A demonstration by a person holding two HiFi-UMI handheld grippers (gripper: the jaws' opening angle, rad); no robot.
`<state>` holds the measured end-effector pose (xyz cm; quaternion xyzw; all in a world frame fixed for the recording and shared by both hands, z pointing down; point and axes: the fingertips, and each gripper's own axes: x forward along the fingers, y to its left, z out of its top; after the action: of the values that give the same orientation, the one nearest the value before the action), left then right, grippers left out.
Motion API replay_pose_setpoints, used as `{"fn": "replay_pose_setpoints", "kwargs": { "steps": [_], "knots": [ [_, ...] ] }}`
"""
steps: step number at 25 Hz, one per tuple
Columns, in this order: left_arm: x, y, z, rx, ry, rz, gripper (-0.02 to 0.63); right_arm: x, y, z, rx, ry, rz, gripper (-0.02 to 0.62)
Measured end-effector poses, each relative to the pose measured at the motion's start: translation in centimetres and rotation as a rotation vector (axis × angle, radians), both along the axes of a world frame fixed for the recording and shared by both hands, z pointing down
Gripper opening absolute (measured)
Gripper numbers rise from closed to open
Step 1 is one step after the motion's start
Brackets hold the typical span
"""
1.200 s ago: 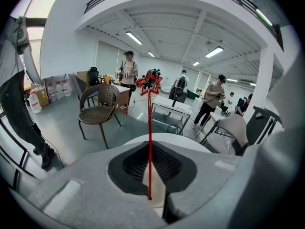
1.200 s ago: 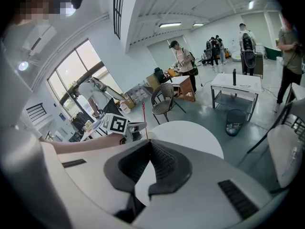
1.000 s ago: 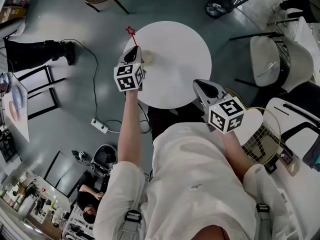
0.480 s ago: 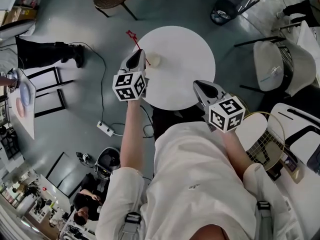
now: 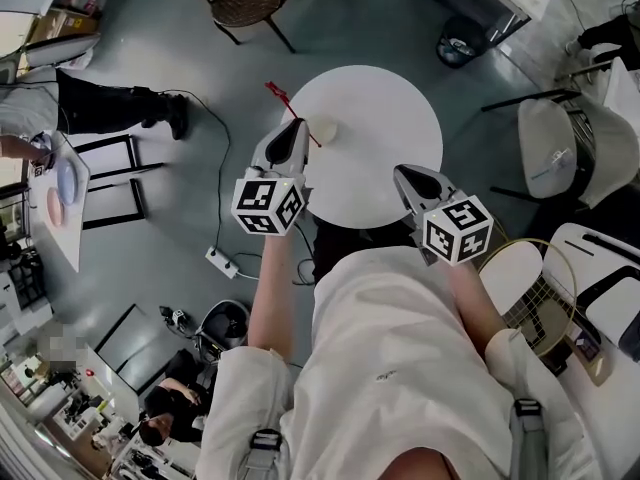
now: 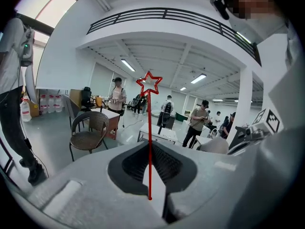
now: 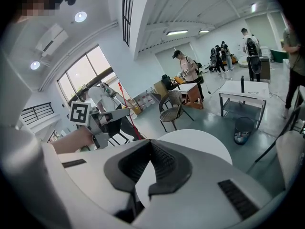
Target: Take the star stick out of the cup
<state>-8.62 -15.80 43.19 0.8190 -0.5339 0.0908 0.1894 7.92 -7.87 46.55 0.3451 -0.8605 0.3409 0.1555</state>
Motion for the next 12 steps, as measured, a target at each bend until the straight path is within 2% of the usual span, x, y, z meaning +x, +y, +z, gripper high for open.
{"fn": "replay_pose_setpoints", "kwargs": {
  "steps": [5, 12],
  "knots": [
    [0.1, 1.8, -1.4, 0.033, 0.023, 0.026, 0.023, -1.1, -0.5, -0.6, 0.021, -0.03, -0.012, 0.008],
    [-0.4, 5.1, -2.0, 0.027, 0.087, 0.014, 0.021, -2.5, -0.7, -0.4, 0.022, -0.033, -0.033, 0.008]
  ]
}}
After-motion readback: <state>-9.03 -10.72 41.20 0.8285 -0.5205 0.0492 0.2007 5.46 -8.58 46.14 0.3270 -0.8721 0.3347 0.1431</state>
